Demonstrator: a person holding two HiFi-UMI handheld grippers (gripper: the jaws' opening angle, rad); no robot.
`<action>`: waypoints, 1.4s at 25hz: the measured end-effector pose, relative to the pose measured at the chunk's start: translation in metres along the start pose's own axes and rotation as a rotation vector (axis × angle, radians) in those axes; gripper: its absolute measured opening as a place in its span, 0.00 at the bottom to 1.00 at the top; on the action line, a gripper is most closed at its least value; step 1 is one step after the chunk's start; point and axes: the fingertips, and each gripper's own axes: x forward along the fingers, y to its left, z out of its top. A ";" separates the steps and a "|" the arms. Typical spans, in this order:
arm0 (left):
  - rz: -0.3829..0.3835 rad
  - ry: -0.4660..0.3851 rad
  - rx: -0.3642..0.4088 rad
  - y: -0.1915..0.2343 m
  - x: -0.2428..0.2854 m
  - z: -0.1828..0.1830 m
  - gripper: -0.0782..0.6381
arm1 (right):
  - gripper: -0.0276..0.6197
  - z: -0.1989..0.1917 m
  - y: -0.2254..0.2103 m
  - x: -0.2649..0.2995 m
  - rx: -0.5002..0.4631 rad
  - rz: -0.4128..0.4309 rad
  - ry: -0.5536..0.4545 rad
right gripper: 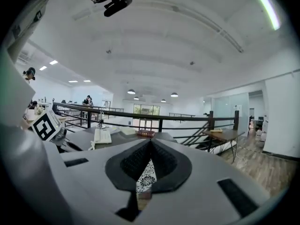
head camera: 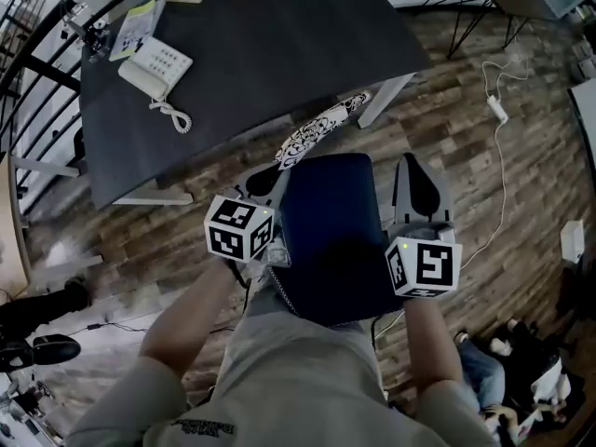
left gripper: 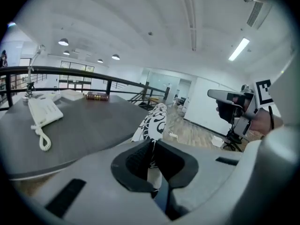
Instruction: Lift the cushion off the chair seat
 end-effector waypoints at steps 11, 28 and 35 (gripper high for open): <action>0.024 -0.380 0.049 -0.063 -0.155 0.175 0.13 | 0.05 0.179 -0.003 -0.101 -0.012 -0.005 -0.347; 0.183 -0.574 0.312 -0.106 -0.248 0.166 0.13 | 0.05 0.171 0.041 -0.169 0.064 0.087 -0.370; 0.197 -0.552 0.290 -0.086 -0.248 0.162 0.13 | 0.05 0.169 0.057 -0.149 0.059 0.118 -0.338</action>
